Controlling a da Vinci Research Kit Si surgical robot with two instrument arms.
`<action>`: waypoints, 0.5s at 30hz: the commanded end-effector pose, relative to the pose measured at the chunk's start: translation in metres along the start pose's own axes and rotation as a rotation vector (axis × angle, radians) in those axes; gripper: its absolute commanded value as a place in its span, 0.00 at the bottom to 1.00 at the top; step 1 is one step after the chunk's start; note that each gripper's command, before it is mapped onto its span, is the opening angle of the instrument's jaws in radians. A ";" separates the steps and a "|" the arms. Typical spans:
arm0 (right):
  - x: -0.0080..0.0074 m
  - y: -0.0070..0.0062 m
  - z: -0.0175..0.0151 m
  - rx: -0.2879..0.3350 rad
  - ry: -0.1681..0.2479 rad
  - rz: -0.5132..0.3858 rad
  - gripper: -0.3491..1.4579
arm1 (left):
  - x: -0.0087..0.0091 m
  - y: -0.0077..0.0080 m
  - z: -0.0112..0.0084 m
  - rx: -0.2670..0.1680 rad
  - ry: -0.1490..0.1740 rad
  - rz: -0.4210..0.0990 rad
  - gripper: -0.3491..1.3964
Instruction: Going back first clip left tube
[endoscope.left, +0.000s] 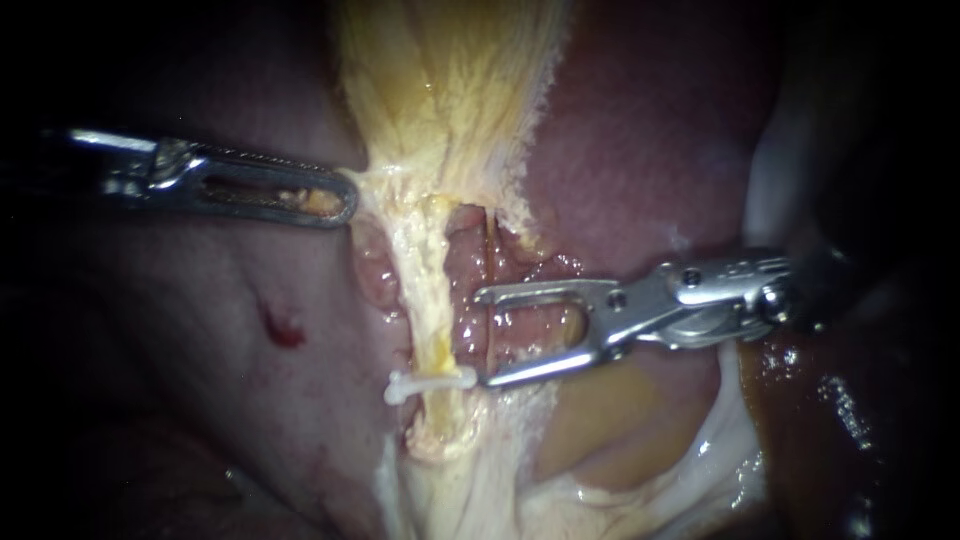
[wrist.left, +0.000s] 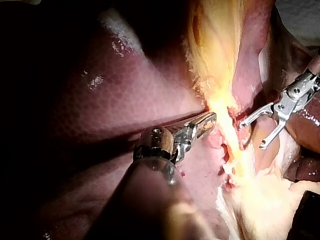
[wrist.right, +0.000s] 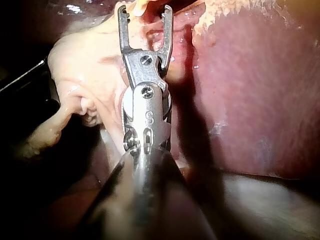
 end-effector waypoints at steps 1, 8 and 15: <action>0.0002 -0.0001 -0.0008 -0.004 -0.004 -0.005 0.47 | 0.0000 0.0000 0.0000 0.000 0.000 0.000 0.00; 0.0022 -0.0004 -0.0048 -0.019 -0.021 -0.023 0.47 | 0.0000 0.0000 0.0000 0.000 0.000 0.000 0.00; 0.0032 -0.0005 -0.0065 -0.020 -0.027 -0.033 0.47 | 0.0002 0.0000 0.0003 0.001 0.000 0.001 0.00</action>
